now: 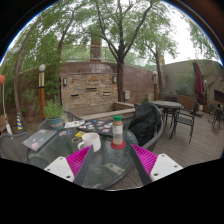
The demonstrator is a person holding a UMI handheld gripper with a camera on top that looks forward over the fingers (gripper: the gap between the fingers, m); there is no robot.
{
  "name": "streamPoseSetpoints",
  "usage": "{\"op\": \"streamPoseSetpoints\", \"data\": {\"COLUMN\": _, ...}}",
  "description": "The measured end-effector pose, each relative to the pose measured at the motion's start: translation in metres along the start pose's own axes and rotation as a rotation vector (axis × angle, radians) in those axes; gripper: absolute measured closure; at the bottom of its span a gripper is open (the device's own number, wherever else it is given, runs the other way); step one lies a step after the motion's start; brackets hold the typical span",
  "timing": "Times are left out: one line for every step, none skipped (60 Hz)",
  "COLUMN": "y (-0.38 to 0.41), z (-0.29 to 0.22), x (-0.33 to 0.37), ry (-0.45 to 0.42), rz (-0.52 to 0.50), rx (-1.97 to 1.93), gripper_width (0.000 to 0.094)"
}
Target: Pour water
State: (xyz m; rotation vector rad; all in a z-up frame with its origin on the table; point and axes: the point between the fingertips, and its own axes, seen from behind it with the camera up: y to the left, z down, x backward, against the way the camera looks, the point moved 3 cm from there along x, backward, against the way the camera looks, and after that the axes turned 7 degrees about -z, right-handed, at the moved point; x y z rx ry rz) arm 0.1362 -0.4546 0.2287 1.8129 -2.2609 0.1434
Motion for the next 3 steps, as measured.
{"op": "streamPoseSetpoints", "data": {"y": 0.003, "z": 0.000, "x": 0.009, "ry": -0.006, "rz": -0.008, "rx": -0.002, "gripper_width": 0.0114}}
{"op": "streamPoseSetpoints", "data": {"y": 0.007, "z": 0.000, "x": 0.017, "ry": -0.011, "rz": -0.015, "rx": -0.006, "gripper_width": 0.0115}}
{"op": "streamPoseSetpoints", "data": {"y": 0.010, "z": 0.001, "x": 0.024, "ry": -0.016, "rz": -0.022, "rx": -0.010, "gripper_width": 0.0116}}
